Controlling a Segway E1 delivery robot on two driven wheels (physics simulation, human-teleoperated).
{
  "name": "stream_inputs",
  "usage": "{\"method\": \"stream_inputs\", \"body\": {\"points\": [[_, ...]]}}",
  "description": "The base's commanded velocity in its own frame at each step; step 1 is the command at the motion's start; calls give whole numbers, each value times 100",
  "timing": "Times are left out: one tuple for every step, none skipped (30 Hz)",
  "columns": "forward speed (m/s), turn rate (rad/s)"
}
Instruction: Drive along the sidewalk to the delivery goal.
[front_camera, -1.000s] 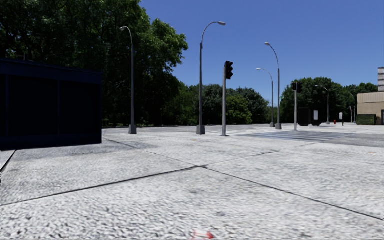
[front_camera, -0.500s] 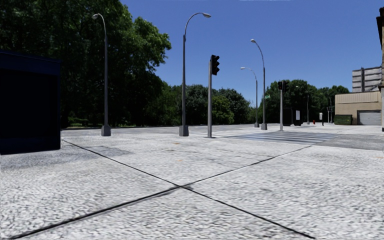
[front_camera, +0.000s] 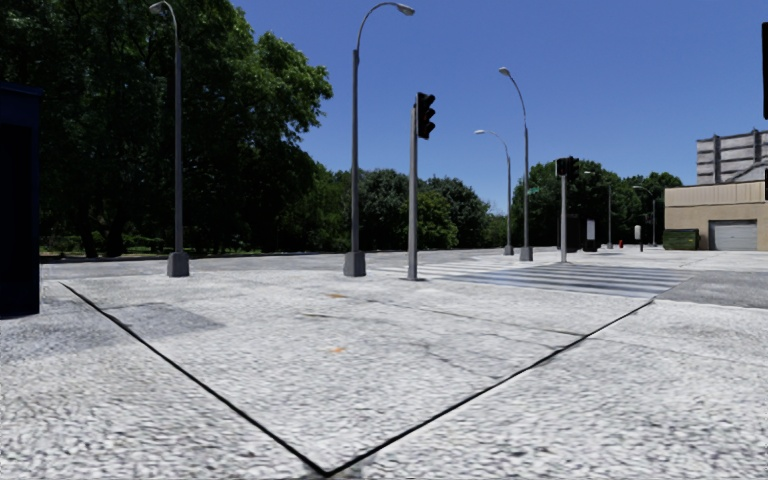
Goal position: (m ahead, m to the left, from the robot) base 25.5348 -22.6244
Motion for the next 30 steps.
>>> {"method": "stream_inputs", "body": {"points": [[197,-43],[197,-45],[197,-46],[197,-46],[197,-46],[197,-46],[197,-46],[197,-46],[197,-46],[197,-46],[197,-46],[197,-46],[197,-46],[197,-46],[197,-46],[197,-46],[197,-4],[197,0],[197,0],[197,0],[197,0],[197,0],[197,0],[197,0],[197,0],[197,0],[197,0],[197,0],[197,0],[197,0]]}}
